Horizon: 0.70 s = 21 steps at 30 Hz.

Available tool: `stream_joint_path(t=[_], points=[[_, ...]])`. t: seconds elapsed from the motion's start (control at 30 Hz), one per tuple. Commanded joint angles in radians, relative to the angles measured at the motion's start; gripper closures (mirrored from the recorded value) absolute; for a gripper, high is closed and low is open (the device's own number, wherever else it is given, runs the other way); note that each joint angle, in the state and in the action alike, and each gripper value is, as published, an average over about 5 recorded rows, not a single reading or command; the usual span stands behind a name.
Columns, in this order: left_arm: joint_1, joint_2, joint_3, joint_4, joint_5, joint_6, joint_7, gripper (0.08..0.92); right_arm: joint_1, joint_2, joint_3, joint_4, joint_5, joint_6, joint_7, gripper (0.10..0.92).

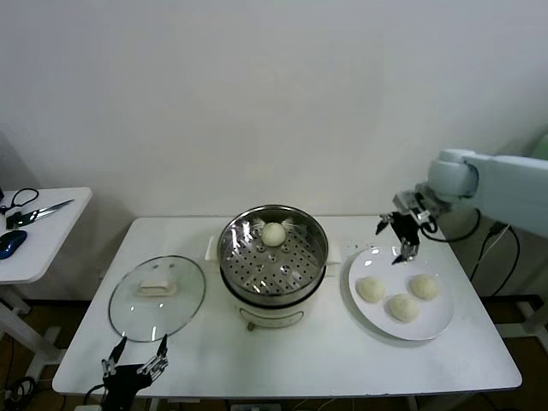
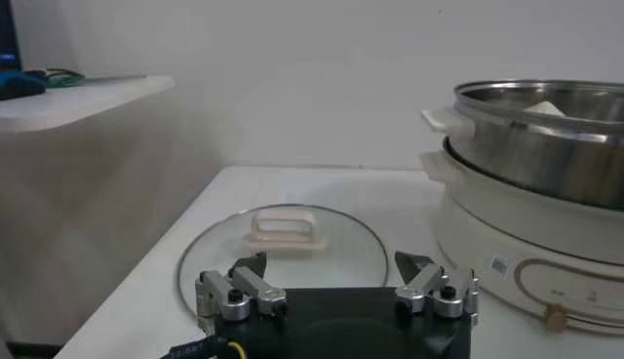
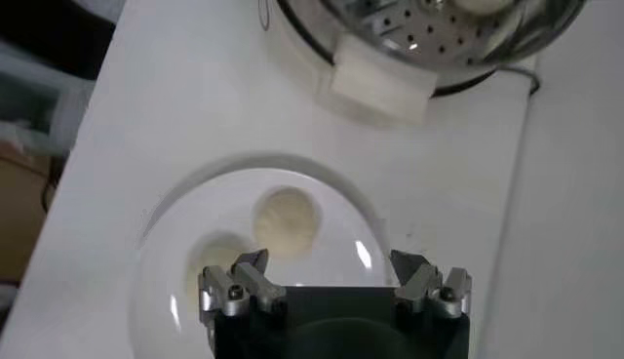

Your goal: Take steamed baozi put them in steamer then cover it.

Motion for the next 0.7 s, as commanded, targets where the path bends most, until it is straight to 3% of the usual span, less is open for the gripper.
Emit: stream_joint_path(t=[0.03, 0.27, 0.7], points=[[0.003, -0.005, -0.003, 0.0, 0.003, 0.001, 0.001, 0.177, -0.255, -0.033, 0.152, -0.064, 0.006, -0.159, 0.044, 0.203], [0.015, -0.009, -0.004, 0.002, 0.01, -0.002, 0.001, 0.177, -0.367, 0.051, 0.246, -0.19, -0.025, -0.158, 0.046, 0.203], [0.015, -0.007, -0.007, 0.018, 0.018, -0.01, -0.001, 0.177, -0.45, 0.125, 0.295, -0.255, -0.057, -0.16, 0.078, 0.203]])
